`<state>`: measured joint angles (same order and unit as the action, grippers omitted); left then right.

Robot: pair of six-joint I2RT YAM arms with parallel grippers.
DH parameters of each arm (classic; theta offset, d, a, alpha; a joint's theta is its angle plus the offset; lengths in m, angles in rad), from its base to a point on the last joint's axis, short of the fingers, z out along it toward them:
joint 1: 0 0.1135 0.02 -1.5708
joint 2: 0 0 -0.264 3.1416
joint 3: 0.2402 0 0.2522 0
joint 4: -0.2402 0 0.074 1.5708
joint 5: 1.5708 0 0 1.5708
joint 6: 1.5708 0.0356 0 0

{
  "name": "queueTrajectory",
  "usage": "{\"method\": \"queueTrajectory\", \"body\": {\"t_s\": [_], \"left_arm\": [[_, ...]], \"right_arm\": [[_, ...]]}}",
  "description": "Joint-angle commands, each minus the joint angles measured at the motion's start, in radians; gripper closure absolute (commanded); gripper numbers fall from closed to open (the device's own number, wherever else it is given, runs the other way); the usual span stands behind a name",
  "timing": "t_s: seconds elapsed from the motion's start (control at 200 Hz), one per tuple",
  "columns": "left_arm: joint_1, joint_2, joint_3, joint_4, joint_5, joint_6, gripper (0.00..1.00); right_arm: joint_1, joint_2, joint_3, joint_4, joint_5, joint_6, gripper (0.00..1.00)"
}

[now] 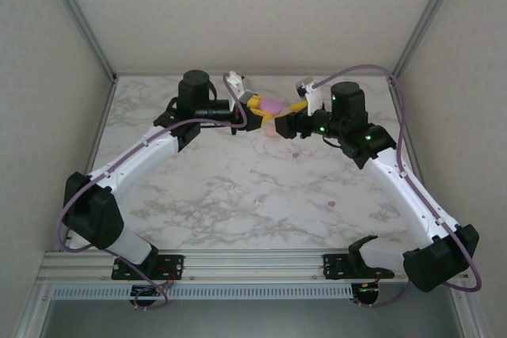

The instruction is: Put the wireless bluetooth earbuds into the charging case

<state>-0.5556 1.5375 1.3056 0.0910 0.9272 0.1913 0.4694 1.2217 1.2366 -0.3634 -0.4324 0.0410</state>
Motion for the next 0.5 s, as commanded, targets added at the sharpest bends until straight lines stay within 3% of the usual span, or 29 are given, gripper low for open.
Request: {"method": "queueTrajectory", "body": {"t_s": [0.0,0.29,0.496], "left_arm": [[-0.012,-0.013,0.033,-0.045,0.035,0.041,0.74],[-0.013,-0.020,0.049,-0.120,0.031,0.093,0.75],[-0.015,-0.016,0.055,-0.158,0.016,0.125,0.76]], "right_arm": [[0.004,-0.004,-0.014,0.047,0.036,0.019,0.26],[0.002,-0.018,-0.021,0.066,0.098,0.063,0.32],[-0.016,-0.040,-0.024,0.082,0.053,0.126,0.33]]}}
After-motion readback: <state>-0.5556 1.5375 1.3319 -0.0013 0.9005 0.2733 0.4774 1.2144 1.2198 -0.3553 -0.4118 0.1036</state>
